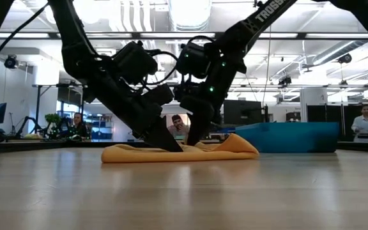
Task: Roll microfiber towels into tight, uniform cylinder then place into a basket
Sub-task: Roll the orange towel
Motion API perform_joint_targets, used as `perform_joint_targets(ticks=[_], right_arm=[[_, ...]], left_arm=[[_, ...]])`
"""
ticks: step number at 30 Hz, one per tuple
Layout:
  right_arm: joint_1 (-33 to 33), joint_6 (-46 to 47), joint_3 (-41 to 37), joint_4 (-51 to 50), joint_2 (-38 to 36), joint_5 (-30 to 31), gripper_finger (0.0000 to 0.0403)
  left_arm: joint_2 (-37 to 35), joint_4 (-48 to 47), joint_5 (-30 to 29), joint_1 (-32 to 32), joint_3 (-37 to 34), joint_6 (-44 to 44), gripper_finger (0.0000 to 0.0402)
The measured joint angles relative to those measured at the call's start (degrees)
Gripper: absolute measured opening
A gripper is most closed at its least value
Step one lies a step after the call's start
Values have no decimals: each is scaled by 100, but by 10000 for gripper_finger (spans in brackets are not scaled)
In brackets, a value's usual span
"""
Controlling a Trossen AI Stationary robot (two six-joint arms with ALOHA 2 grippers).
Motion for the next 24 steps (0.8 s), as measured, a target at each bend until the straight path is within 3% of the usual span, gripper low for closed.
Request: perform_joint_targets(ticks=[8,13,19,24], right_arm=[[29,738,137,-169,-231,-2,14],[388,512,154,-633,-334,49,68],[722,905,107,-524,-248,1098,151],[754,1400,110,-224,-21,1681,181]], left_arm=[[-21,0,-2,0,-4,-19,164],[-222,-118,24,-2,-25,78,164],[-330,-159,28,13,-35,172,164],[-333,-120,26,13,-33,174,164]])
